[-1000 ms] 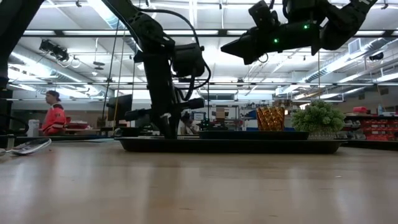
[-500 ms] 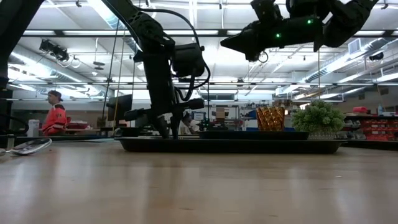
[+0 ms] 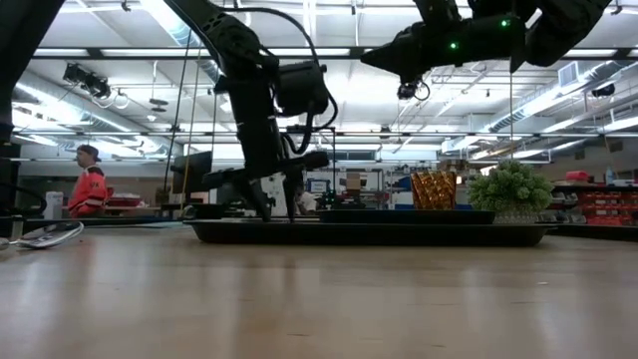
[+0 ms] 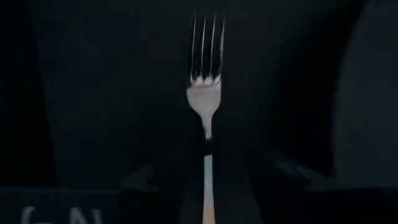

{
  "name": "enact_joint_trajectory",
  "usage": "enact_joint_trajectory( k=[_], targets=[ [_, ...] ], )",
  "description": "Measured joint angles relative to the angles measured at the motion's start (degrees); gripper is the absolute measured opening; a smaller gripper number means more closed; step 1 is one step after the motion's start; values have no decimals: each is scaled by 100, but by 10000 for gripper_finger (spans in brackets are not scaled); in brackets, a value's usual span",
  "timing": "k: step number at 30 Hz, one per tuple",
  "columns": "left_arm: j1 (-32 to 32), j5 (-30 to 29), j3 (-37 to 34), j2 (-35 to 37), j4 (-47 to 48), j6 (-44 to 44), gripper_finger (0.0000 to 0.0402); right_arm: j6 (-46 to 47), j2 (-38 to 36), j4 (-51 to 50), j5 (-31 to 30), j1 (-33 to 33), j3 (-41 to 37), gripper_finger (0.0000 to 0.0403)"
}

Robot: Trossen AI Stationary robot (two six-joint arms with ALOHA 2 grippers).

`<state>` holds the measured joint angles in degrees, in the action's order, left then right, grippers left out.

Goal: Pick and place plate/cup/fork/spoon on tray
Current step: Put the yellow spoon to the left of the orange fork on the black tray

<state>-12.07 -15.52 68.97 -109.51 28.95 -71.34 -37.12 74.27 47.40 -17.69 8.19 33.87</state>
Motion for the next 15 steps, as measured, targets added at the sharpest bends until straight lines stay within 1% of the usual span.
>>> enact_joint_trajectory(
  k=[5, 8, 13, 15],
  targets=[
    [154, -503, 0, 403, 73, 198, 169, 165, -25, -124, 0, 2, 0, 89],
    [349, -772, 0, 684, 207, 302, 170, 301, -25, -169, 0, 2, 0, 89],
    [926, -936, 0, 1025, 764, 298, 170, 312, -25, -227, -21, 2, 0, 89],
    [1206, -997, 4, 1087, 999, 137, 170, 312, -25, -241, -23, 2, 0, 89]
  ],
)
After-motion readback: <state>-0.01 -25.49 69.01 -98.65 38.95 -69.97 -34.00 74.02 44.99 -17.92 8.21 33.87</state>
